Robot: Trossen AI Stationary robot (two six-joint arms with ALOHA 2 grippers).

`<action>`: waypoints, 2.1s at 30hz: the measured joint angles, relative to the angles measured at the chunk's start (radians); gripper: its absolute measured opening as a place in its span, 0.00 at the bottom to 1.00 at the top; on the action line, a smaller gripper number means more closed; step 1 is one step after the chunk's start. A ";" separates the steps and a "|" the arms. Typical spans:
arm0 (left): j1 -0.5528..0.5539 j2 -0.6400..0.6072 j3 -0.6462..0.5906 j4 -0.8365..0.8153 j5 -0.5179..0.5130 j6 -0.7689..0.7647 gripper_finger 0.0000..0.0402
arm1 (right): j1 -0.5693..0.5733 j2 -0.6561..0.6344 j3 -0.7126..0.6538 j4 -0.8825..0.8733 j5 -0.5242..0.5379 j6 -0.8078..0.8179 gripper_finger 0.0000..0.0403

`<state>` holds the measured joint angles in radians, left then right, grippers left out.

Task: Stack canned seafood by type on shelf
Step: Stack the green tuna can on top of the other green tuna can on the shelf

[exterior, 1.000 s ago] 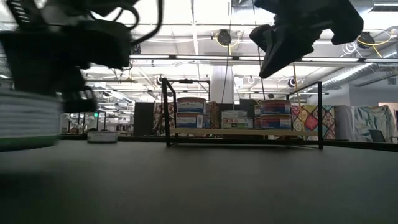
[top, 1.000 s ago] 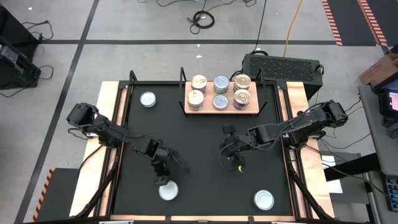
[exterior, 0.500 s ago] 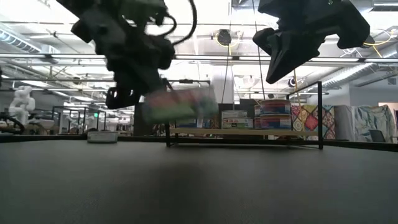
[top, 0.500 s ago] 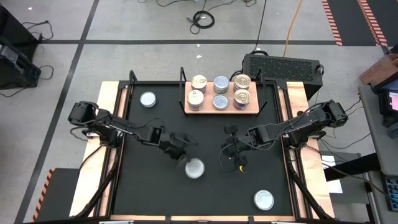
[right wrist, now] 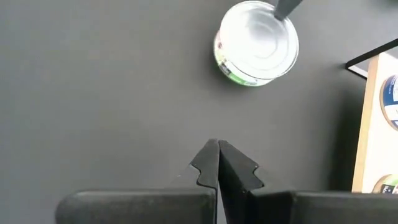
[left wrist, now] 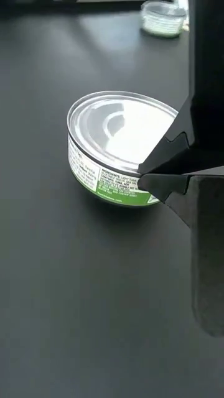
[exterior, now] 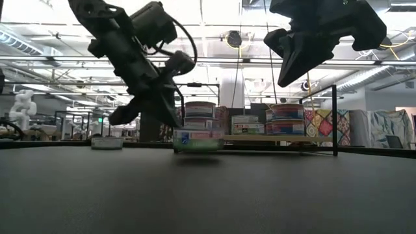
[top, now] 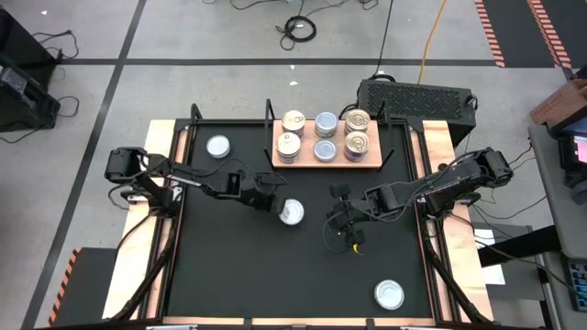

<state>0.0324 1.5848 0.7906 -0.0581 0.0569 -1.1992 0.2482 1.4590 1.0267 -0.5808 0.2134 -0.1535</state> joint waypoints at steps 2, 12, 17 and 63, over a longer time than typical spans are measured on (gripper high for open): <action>0.022 0.011 0.000 -0.006 0.003 -0.031 0.00 | 0.000 0.000 0.000 0.000 0.000 0.000 0.00; 0.084 0.036 0.000 0.004 0.012 -0.070 0.08 | 0.000 0.000 0.000 0.000 -0.001 0.000 0.00; 0.087 0.036 0.000 0.001 0.015 -0.068 0.16 | 0.000 0.000 0.000 0.001 -0.001 -0.012 0.00; -0.251 0.080 0.148 0.103 -0.275 1.676 0.27 | 0.088 -0.235 -0.336 0.422 0.137 0.093 0.00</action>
<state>-0.2184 1.6651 0.9381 0.0454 -0.2179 0.4771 0.3358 1.2240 0.6906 -0.1583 0.3506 -0.0604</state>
